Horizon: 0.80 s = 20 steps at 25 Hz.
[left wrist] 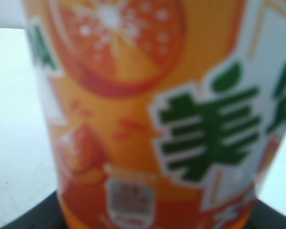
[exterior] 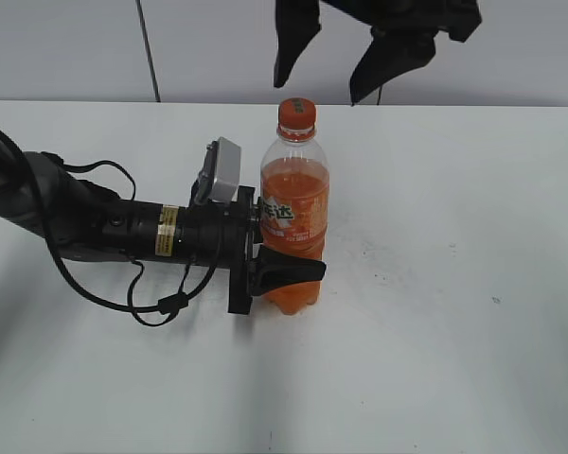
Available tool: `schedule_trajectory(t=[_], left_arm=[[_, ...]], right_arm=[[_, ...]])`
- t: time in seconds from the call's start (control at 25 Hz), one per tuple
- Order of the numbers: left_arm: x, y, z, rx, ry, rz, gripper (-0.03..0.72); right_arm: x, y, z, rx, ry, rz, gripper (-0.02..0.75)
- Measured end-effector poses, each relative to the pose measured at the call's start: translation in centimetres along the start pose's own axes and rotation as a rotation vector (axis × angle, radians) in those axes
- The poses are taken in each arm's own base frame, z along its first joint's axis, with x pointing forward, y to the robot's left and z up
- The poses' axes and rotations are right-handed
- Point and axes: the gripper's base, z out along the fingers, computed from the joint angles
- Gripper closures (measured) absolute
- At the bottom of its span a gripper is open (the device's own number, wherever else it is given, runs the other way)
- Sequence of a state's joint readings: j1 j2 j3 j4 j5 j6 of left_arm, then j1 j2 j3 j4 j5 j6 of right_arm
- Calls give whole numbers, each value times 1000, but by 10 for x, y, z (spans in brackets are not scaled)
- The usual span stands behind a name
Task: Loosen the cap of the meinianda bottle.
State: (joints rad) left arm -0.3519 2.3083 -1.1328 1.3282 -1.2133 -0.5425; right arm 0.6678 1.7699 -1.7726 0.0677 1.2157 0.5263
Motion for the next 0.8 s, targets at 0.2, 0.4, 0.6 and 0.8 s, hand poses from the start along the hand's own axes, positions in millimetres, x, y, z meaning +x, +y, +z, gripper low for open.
schedule_trajectory(t=[0.2,0.4,0.6,0.8], left_arm=[[0,0,0,0,0,0,298],[0,0,0,-1,-1,-1,298],[0,0,0,-3,-1,-1,298],[0,0,0,-3,-1,-1,298]], right_arm=[[2,9,15,10,31,-19,224],[1,10,20,9,28,-19,225],[0,10,20,8,21,-20,244],[-1,10,29,16,33,-24,246]])
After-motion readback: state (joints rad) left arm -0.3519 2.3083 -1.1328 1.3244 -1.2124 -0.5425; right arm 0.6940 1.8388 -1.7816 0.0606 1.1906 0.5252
